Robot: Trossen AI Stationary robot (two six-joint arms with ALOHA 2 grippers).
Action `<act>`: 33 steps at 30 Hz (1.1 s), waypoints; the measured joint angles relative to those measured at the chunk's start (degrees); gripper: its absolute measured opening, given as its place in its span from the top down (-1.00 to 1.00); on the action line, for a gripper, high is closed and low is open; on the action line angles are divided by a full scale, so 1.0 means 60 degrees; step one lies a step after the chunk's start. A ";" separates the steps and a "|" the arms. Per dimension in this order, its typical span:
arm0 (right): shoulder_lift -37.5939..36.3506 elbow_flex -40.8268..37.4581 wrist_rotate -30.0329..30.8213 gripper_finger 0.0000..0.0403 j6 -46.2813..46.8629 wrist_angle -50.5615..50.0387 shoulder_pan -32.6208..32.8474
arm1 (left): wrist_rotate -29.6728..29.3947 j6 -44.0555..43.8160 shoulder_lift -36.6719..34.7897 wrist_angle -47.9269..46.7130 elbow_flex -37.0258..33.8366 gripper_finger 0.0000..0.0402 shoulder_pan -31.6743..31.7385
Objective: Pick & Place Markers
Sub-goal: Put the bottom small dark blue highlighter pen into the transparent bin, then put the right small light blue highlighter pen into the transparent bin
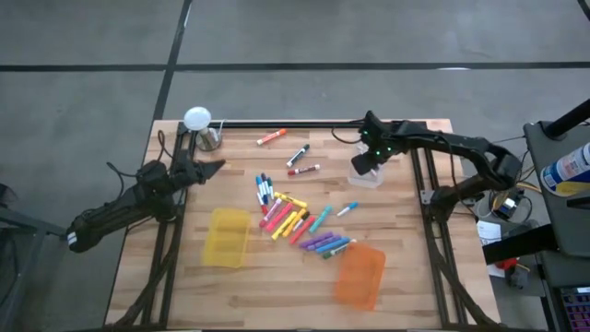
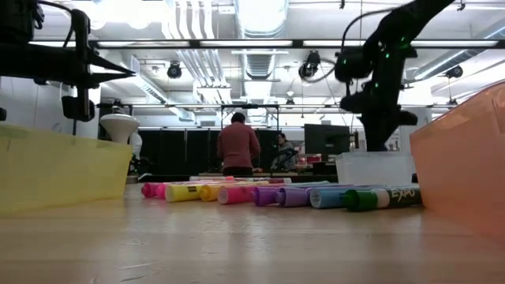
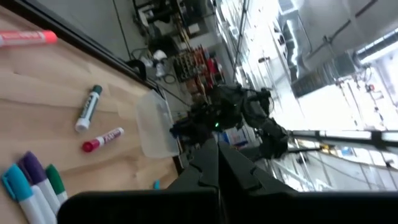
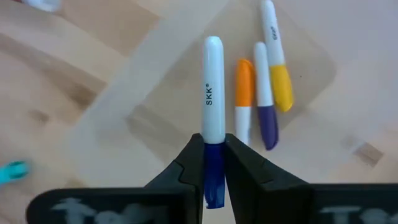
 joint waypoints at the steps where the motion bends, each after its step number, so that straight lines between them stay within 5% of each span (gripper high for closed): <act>1: 0.0143 -0.0011 0.0000 0.79 -0.0153 0.0071 -0.0012 | -0.0075 -0.0006 0.0000 0.0003 0.0000 1.00 0.0000; 10: 0.0980 0.0145 0.0016 0.43 -0.0849 0.0657 0.0055 | -0.0131 -0.0033 0.0000 -0.0028 0.0000 1.00 -0.0004; 18: 0.0424 0.0422 -0.0653 0.12 -0.1348 0.0592 0.0108 | -0.0127 -0.0370 0.0000 -0.0030 0.0000 1.00 -0.0007; 25: -0.0215 0.1124 -0.1720 0.12 -0.0836 0.0625 0.0950 | 0.0002 -0.0651 -0.0003 0.0032 0.0000 1.00 -0.0007; 33: -0.0236 0.1990 -0.2508 0.20 -0.2650 0.0522 0.3190 | 0.0232 -0.0791 -0.0004 0.0014 0.0000 1.00 -0.0007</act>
